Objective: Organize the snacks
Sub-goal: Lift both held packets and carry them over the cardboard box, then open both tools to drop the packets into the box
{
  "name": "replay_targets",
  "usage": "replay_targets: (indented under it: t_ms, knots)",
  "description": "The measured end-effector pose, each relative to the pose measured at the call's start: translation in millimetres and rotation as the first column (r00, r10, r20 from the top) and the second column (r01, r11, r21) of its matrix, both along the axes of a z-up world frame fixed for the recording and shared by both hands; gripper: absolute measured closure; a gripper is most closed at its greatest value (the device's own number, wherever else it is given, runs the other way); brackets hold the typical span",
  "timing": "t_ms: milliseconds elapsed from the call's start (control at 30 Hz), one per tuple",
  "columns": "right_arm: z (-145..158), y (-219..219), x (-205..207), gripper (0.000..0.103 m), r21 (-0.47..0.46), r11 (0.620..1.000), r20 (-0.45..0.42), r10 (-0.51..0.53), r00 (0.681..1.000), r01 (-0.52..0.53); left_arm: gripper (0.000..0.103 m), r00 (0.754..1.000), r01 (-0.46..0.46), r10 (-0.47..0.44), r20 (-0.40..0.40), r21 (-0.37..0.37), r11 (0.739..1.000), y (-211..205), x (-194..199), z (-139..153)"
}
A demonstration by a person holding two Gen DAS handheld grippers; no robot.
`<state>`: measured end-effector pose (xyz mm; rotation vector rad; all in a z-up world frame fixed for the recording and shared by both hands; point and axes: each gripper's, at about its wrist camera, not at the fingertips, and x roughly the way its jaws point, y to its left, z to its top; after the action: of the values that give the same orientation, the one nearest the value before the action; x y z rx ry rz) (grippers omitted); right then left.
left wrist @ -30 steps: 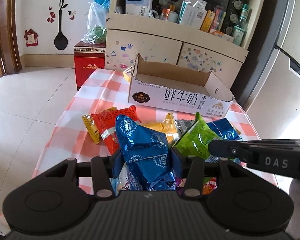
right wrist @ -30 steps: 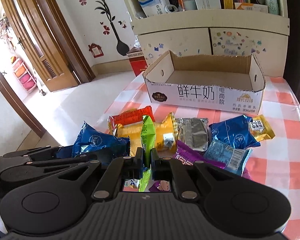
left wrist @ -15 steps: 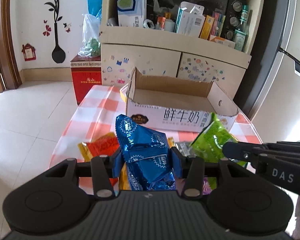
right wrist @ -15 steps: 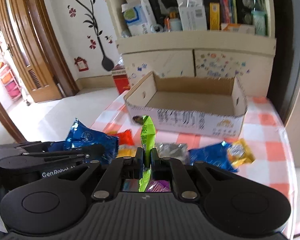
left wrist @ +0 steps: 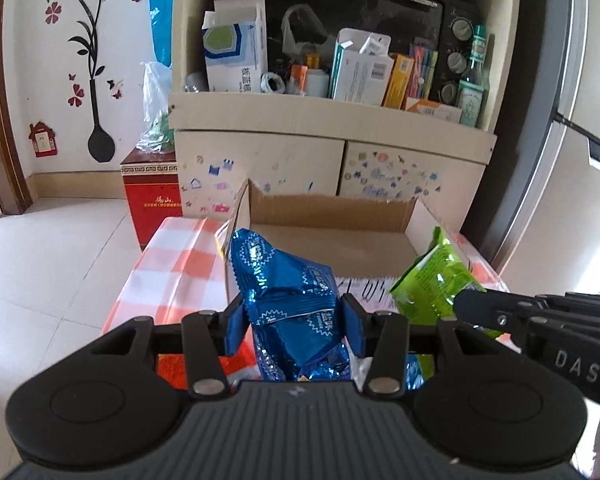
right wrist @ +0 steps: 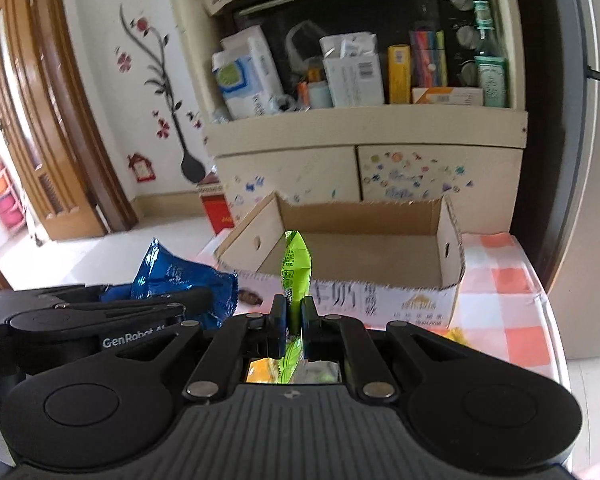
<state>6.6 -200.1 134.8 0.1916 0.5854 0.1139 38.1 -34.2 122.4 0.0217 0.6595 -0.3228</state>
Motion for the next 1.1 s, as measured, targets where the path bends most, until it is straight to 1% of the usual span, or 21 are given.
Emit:
replay_targets:
  t_ms: [67, 167, 300, 467, 600, 733, 867, 967, 1033, 1100]
  knots:
    - [1, -3, 4, 0.092, -0.011, 1.000, 0.016, -0.018, 1.000, 0.018, 0.056, 1.000, -0.001, 0.001, 0.000, -0.010, 1.000, -2, 7, 2]
    - [3, -8, 12, 0.092, -0.004, 0.999, 0.034, -0.036, 0.999, 0.036, 0.056, 1.000, 0.005, -0.005, 0.003, -0.032, 0.999, -6, 18, 5]
    - [6, -15, 25, 0.092, 0.005, 0.998, 0.055, -0.064, 0.996, 0.064, 0.056, 0.999, 0.032, -0.032, 0.038, -0.018, 0.999, -16, 31, 9]
    - [9, -20, 38, 0.092, 0.005, 0.996, 0.071, -0.090, 0.993, 0.090, 0.056, 0.999, 0.037, -0.036, 0.031, -0.028, 0.999, -23, 54, 8]
    - [12, -21, 50, 0.092, 0.006, 0.994, 0.078, -0.106, 0.991, 0.106, 0.056, 1.000, 0.018, -0.018, 0.009, -0.063, 0.998, -23, 75, 6]
    - [16, -23, 65, 0.092, 0.027, 0.993, 0.092, -0.116, 0.989, 0.114, 0.056, 1.000, 0.010, -0.008, 0.020, -0.099, 0.995, -20, 91, 9]
    - [12, -21, 82, 0.092, -0.006, 0.991, 0.096, -0.133, 0.987, 0.134, 0.056, 0.999, -0.006, 0.010, 0.031, -0.132, 0.991, -19, 108, 11]
    - [4, -25, 97, 0.092, 0.032, 0.986, 0.079, -0.165, 0.983, 0.163, 0.054, 0.999, -0.016, 0.020, 0.025, -0.149, 0.989, -22, 122, 6]
    - [-3, -28, 105, 0.090, 0.038, 0.981, 0.055, -0.193, 0.980, 0.191, 0.053, 0.999, -0.032, 0.034, 0.012, -0.147, 0.989, -23, 130, -2]
    - [-8, -27, 108, 0.079, 0.038, 0.982, 0.035, -0.184, 0.982, 0.183, 0.045, 1.000, -0.027, 0.025, -0.020, -0.143, 0.989, -24, 135, -12]
